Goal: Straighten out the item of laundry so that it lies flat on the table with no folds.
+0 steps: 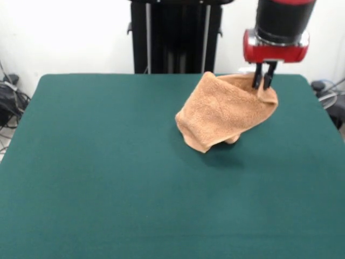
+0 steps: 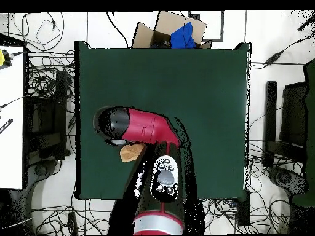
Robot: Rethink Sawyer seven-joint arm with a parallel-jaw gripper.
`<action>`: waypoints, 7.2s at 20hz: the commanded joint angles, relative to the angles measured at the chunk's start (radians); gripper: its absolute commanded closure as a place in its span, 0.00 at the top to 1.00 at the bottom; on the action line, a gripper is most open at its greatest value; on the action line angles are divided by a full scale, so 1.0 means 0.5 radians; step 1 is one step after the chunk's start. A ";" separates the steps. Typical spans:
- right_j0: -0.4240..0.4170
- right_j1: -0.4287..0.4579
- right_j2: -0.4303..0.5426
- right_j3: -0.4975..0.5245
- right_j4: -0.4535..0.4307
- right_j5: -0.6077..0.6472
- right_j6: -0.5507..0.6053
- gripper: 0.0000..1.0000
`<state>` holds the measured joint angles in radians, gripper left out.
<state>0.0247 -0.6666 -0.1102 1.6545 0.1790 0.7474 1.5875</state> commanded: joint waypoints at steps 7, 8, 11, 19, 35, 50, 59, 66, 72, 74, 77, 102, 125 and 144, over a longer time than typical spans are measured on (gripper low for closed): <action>0.003 -0.137 -0.057 0.150 0.086 0.156 0.534 0.00; 0.005 -0.153 -0.068 0.135 0.080 0.197 0.533 0.00; 0.010 -0.212 -0.096 0.106 0.065 0.317 0.525 0.00; -0.062 -0.399 -0.123 0.152 0.004 0.502 0.380 0.00; -0.193 -0.568 -0.142 0.245 -0.129 0.549 0.191 0.00; -0.459 -0.641 -0.046 0.218 -0.448 0.535 -0.016 0.00; -0.425 -0.648 0.004 0.092 -0.530 0.678 0.050 0.00; -0.459 -0.632 0.033 0.102 -0.532 0.626 0.032 0.00; -0.477 -0.667 0.106 0.332 -0.374 0.480 0.008 0.00; -0.485 -0.657 0.125 0.364 -0.346 0.456 -0.005 0.00; -0.495 -0.643 0.147 0.403 -0.344 0.360 -0.015 0.00; -0.710 -0.535 0.203 0.194 -0.648 0.245 -0.202 0.00; -0.845 -0.503 0.291 -0.058 -0.910 0.389 -0.259 0.00; -0.484 -0.583 -0.001 -0.475 -1.341 0.626 0.031 0.00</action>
<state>-0.2175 -0.9468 -0.0785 1.4750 -0.4205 0.9329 1.5875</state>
